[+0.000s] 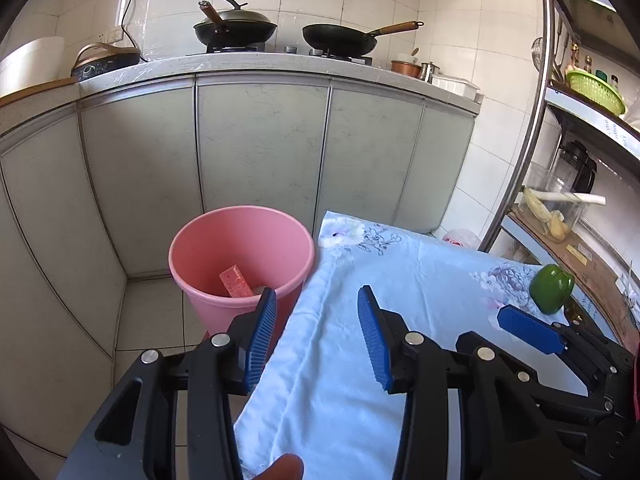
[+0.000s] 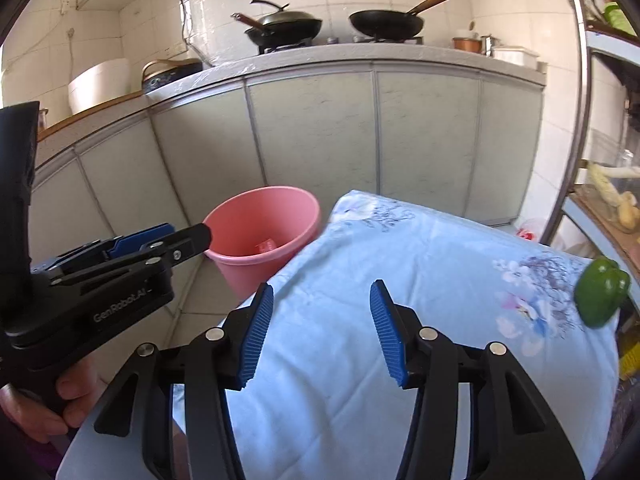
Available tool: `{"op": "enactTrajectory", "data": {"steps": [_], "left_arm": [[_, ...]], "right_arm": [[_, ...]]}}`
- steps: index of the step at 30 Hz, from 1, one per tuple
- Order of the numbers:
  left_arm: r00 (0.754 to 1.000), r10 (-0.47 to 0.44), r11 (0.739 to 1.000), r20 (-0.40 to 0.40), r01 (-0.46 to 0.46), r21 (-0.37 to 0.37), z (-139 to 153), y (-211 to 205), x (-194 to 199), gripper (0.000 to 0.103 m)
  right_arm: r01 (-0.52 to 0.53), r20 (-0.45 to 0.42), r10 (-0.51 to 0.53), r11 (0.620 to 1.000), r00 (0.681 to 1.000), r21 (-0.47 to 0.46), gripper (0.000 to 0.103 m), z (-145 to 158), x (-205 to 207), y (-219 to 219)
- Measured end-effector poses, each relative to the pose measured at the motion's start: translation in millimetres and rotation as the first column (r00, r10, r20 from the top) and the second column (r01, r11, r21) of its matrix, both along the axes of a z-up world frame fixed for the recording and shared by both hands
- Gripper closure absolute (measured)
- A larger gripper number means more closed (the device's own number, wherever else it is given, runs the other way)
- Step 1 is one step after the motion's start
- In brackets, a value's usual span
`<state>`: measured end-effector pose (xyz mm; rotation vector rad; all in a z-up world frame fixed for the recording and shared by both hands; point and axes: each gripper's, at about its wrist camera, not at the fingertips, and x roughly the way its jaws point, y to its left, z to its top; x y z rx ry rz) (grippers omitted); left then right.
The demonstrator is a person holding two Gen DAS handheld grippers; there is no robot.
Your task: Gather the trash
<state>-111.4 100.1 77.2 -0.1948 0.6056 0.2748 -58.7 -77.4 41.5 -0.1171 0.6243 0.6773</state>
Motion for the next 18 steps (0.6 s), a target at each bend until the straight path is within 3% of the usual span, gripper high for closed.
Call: {"op": "enactTrajectory", "data": {"steps": [18], "left_arm": [[1.000, -0.011, 1.000, 0.001, 0.011, 0.011, -2, -21, -18, 0.062]], "right_arm": [[0.045, 0.024, -0.045, 0.999, 0.999, 0.010, 0.052, -1, -17, -20]]}}
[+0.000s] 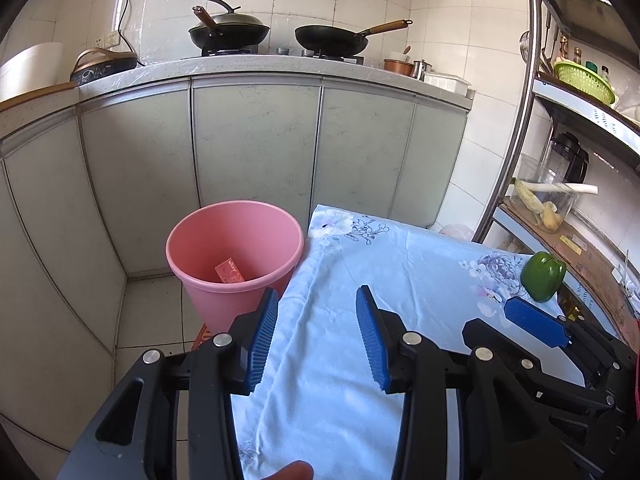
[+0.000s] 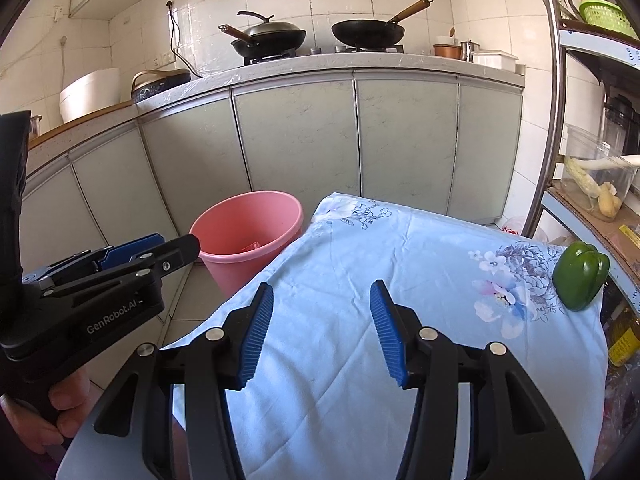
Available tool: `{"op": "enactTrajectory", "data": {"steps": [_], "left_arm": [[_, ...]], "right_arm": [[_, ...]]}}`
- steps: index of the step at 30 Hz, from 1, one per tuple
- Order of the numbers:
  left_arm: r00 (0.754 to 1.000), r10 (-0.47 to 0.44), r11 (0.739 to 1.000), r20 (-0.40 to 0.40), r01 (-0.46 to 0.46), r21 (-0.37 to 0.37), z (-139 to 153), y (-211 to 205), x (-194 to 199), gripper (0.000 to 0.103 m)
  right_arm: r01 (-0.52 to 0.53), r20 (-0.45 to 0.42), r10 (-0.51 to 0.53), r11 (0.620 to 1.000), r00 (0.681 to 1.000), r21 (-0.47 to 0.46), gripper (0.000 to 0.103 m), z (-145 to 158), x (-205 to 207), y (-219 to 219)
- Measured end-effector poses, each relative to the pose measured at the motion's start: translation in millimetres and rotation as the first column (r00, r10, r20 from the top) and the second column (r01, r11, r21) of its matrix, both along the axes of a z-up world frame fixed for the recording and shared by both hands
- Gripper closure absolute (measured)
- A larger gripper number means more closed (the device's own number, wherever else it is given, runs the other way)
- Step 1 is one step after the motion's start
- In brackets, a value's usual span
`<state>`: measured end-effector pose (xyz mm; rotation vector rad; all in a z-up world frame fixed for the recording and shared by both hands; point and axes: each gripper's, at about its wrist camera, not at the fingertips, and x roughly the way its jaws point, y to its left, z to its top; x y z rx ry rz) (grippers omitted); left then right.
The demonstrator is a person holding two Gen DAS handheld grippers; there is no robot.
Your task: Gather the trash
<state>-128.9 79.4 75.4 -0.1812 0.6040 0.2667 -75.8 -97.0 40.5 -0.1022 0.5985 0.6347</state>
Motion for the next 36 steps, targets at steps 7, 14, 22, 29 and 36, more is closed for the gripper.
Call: {"op": "enactTrajectory", "data": {"steps": [7, 14, 22, 29, 36], "left_arm": [[1.000, -0.006, 1.000, 0.008, 0.006, 0.000, 0.4, -2.6, -4.4, 0.063], [1.000, -0.006, 1.000, 0.014, 0.006, 0.000, 2.1, -3.9, -7.5, 0.063], [1.000, -0.003, 1.000, 0.017, 0.003, -0.001, 2.4, -4.2, -9.5, 0.063], [1.000, -0.005, 1.000, 0.019, 0.005, 0.001, 2.6, -5.3, -9.9, 0.063], [1.000, -0.007, 1.000, 0.021, 0.007, 0.005, 3.9, -5.7, -9.9, 0.063]], "right_arm": [[0.008, 0.012, -0.008, 1.000, 1.000, -0.001, 0.052, 0.6, -5.6, -0.9], [0.016, 0.016, -0.016, 1.000, 1.000, -0.003, 0.052, 2.0, -7.0, -1.9], [0.017, 0.016, -0.017, 1.000, 1.000, -0.002, 0.052, 2.2, -7.1, -2.6], [0.017, 0.017, -0.017, 1.000, 1.000, -0.002, 0.052, 2.0, -7.3, -2.5], [0.017, 0.017, -0.017, 1.000, 1.000, -0.002, 0.052, 2.0, -7.4, -2.7]]}}
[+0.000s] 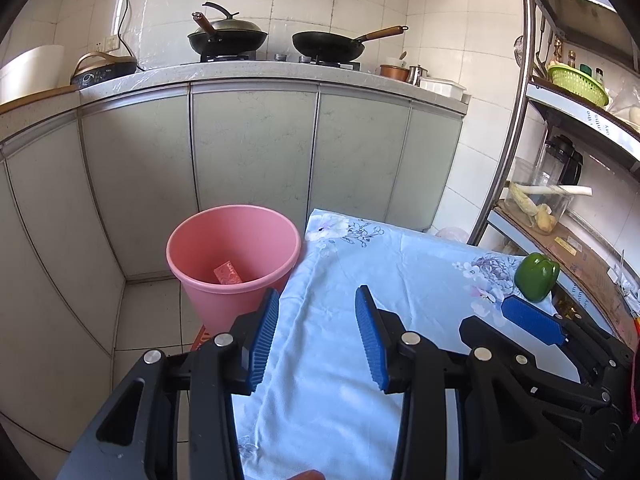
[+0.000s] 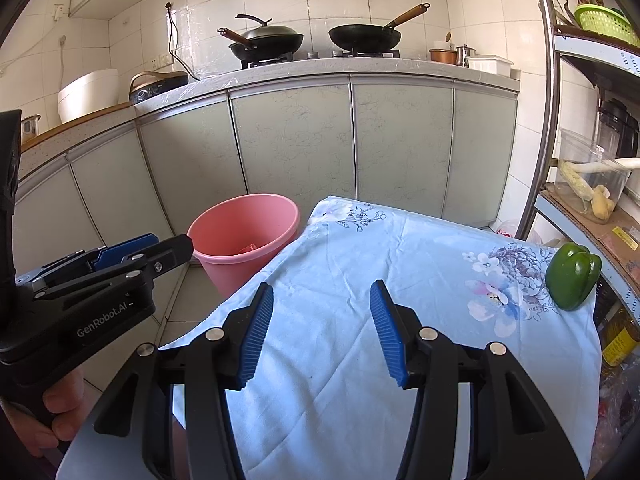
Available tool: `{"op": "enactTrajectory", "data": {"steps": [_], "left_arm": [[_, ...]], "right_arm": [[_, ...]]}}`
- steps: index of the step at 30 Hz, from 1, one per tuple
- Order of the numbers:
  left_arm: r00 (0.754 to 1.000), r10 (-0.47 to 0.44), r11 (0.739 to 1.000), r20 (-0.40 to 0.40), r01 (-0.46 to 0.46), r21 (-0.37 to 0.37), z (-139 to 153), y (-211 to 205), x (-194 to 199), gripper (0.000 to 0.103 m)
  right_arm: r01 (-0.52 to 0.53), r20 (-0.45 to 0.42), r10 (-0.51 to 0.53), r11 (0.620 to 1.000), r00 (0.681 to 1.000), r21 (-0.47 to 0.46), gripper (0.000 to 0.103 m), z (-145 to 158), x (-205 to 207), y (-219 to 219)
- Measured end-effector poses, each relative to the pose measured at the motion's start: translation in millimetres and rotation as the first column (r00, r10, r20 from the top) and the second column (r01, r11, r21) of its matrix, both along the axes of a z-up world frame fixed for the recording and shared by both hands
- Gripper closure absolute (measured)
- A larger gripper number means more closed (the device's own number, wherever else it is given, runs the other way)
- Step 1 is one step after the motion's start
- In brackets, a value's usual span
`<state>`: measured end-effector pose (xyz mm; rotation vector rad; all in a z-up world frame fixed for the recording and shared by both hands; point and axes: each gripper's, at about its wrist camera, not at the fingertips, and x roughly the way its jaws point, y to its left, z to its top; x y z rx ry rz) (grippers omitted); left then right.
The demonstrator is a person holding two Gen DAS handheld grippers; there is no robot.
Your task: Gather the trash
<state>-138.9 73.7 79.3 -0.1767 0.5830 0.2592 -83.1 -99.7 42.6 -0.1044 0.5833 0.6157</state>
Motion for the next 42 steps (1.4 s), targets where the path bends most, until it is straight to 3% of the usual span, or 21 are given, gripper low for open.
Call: {"op": "enactTrajectory", "data": {"steps": [42], "left_arm": [[1.000, -0.003, 1.000, -0.003, 0.003, 0.003, -0.8, -5.4, -3.2, 0.064]], "right_arm": [[0.013, 0.005, -0.013, 1.000, 1.000, 0.006, 0.052, 1.9, -6.0, -2.0]]}}
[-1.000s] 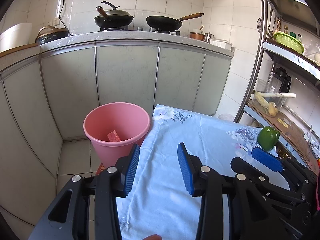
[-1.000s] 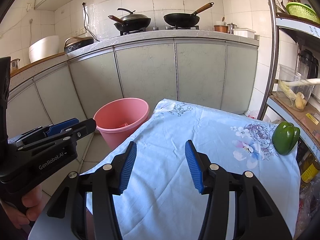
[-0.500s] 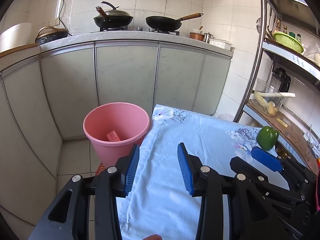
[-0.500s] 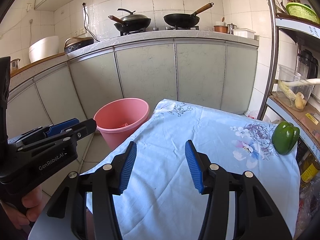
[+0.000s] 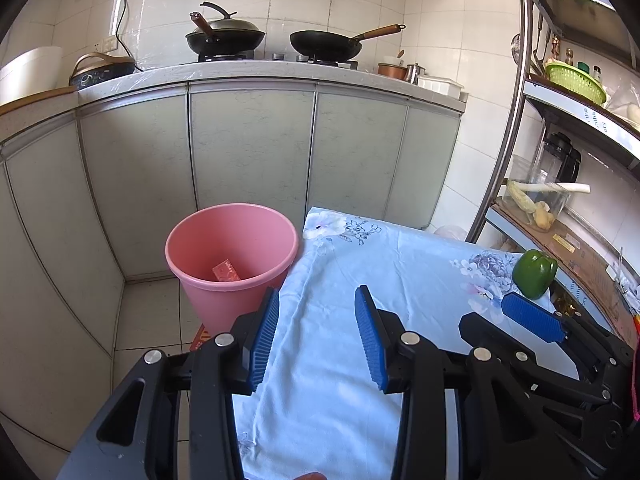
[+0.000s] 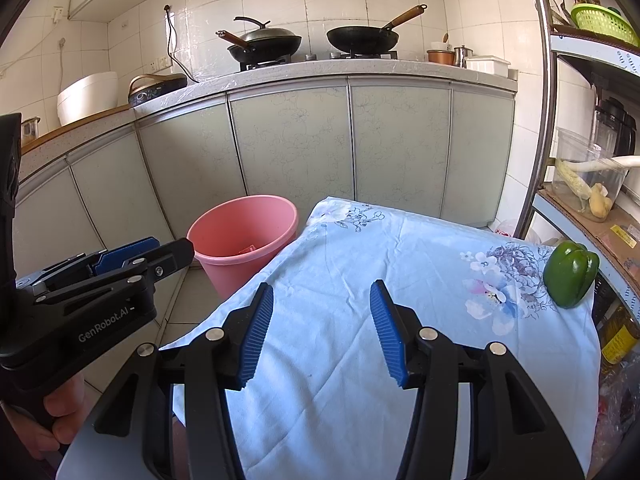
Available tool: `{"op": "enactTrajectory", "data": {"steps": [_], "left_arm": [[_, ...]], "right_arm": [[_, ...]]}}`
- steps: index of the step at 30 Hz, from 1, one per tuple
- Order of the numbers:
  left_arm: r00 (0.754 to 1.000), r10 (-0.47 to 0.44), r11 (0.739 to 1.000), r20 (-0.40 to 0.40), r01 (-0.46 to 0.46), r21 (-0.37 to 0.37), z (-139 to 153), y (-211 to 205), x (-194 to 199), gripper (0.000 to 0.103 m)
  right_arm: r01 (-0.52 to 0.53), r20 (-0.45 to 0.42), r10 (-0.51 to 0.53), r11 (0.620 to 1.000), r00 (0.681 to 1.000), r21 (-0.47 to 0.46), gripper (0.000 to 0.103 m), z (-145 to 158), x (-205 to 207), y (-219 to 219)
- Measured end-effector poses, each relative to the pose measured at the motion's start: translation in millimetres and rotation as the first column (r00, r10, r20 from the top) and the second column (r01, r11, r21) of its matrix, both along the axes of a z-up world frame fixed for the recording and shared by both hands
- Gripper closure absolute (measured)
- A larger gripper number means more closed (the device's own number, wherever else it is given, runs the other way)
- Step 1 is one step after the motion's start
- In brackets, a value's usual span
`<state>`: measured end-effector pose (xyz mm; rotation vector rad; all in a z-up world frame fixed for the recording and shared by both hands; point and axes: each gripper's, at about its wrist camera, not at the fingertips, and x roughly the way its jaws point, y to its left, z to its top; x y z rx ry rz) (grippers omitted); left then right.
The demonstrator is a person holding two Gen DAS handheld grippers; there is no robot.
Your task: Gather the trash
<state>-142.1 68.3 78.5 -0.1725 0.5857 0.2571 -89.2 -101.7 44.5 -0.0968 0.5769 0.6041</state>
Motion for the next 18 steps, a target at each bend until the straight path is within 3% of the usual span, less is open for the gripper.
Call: {"op": "enactTrajectory", "data": {"steps": [18], "left_arm": [[1.000, -0.009, 1.000, -0.008, 0.009, 0.000, -1.0, -1.0, 2.2, 0.064]], "right_arm": [[0.000, -0.005, 0.000, 1.000, 1.000, -0.001, 0.052, -1.5, 0.1, 0.2]]}}
